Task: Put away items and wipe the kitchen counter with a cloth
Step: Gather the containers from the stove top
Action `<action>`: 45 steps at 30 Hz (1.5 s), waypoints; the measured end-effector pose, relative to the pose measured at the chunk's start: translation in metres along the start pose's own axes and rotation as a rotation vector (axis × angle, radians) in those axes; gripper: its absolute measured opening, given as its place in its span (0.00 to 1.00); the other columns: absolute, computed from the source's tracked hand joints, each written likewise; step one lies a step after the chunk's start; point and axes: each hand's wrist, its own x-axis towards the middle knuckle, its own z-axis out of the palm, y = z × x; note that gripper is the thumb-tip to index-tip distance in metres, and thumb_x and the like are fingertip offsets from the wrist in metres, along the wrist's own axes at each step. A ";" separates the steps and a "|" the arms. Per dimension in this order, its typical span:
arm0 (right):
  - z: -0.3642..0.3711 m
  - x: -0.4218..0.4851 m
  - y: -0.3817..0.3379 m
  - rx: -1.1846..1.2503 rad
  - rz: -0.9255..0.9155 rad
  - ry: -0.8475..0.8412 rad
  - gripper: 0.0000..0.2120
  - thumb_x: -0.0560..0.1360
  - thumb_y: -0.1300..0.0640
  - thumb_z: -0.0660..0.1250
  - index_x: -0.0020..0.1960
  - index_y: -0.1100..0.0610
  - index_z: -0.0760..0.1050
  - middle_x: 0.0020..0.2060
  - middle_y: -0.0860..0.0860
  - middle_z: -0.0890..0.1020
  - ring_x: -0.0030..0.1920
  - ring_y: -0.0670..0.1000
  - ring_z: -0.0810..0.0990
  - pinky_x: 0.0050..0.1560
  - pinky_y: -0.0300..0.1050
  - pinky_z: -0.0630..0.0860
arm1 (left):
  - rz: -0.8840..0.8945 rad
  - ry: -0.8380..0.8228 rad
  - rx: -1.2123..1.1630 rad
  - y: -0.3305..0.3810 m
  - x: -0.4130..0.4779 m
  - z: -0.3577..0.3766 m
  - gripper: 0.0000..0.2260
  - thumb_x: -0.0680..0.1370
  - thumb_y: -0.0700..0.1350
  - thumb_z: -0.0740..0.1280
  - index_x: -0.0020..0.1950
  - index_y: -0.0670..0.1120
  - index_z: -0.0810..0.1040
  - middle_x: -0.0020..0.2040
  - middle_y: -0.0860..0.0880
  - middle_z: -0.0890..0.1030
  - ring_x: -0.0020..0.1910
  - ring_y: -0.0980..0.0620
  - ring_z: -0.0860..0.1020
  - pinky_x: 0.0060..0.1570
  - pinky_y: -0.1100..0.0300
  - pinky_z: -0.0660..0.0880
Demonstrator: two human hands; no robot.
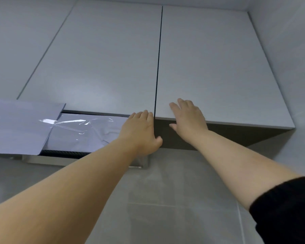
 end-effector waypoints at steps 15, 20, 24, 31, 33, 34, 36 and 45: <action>-0.043 -0.009 0.022 -0.181 -0.103 0.314 0.12 0.71 0.50 0.66 0.42 0.60 0.77 0.35 0.53 0.79 0.33 0.55 0.76 0.27 0.37 0.58 | 0.056 -0.018 -0.287 -0.015 -0.009 -0.007 0.34 0.69 0.59 0.50 0.68 0.40 0.66 0.67 0.44 0.70 0.67 0.47 0.65 0.67 0.59 0.56; -0.084 -0.024 0.028 -0.080 -0.082 0.433 0.08 0.69 0.56 0.68 0.42 0.61 0.77 0.34 0.53 0.79 0.30 0.54 0.75 0.27 0.38 0.61 | 0.094 -0.025 -0.376 -0.005 -0.017 -0.031 0.30 0.79 0.50 0.59 0.78 0.45 0.52 0.78 0.49 0.55 0.77 0.53 0.49 0.72 0.59 0.49; -0.112 -0.035 0.035 -0.011 -0.048 0.514 0.07 0.68 0.59 0.72 0.43 0.61 0.78 0.32 0.53 0.79 0.28 0.52 0.75 0.28 0.37 0.61 | 0.139 0.058 -0.421 0.027 -0.007 -0.061 0.29 0.79 0.46 0.59 0.78 0.45 0.53 0.78 0.50 0.54 0.77 0.54 0.49 0.72 0.61 0.49; -0.170 -0.059 0.066 0.153 0.066 0.650 0.07 0.68 0.60 0.71 0.44 0.61 0.78 0.32 0.52 0.80 0.27 0.50 0.73 0.31 0.32 0.60 | 0.178 0.107 -0.478 0.097 -0.002 -0.101 0.30 0.78 0.44 0.61 0.78 0.46 0.53 0.78 0.50 0.56 0.76 0.52 0.52 0.74 0.58 0.52; -0.189 -0.070 0.082 0.207 0.123 0.677 0.08 0.69 0.60 0.70 0.47 0.61 0.78 0.35 0.52 0.82 0.30 0.52 0.77 0.32 0.34 0.65 | 0.182 0.112 -0.492 0.117 -0.004 -0.112 0.30 0.78 0.44 0.61 0.78 0.47 0.53 0.78 0.51 0.55 0.76 0.53 0.52 0.73 0.59 0.50; -0.198 -0.076 0.090 0.242 0.153 0.676 0.09 0.70 0.59 0.70 0.50 0.61 0.78 0.38 0.53 0.83 0.34 0.53 0.80 0.34 0.36 0.70 | 0.182 0.110 -0.496 0.127 -0.005 -0.116 0.29 0.78 0.44 0.61 0.78 0.47 0.53 0.78 0.51 0.55 0.76 0.53 0.52 0.73 0.60 0.50; -0.219 -0.090 0.109 0.339 0.245 0.642 0.12 0.74 0.58 0.68 0.56 0.60 0.77 0.46 0.54 0.84 0.42 0.53 0.82 0.41 0.38 0.74 | 0.180 0.093 -0.503 0.147 -0.006 -0.124 0.29 0.79 0.44 0.60 0.78 0.47 0.53 0.78 0.51 0.55 0.76 0.53 0.52 0.73 0.61 0.50; -0.276 -0.121 0.189 0.613 0.781 0.552 0.03 0.78 0.60 0.57 0.49 0.59 0.68 0.33 0.49 0.71 0.35 0.51 0.71 0.33 0.39 0.64 | 0.113 0.039 -0.601 0.230 -0.019 -0.155 0.28 0.78 0.40 0.58 0.78 0.47 0.54 0.77 0.52 0.56 0.76 0.53 0.53 0.72 0.61 0.51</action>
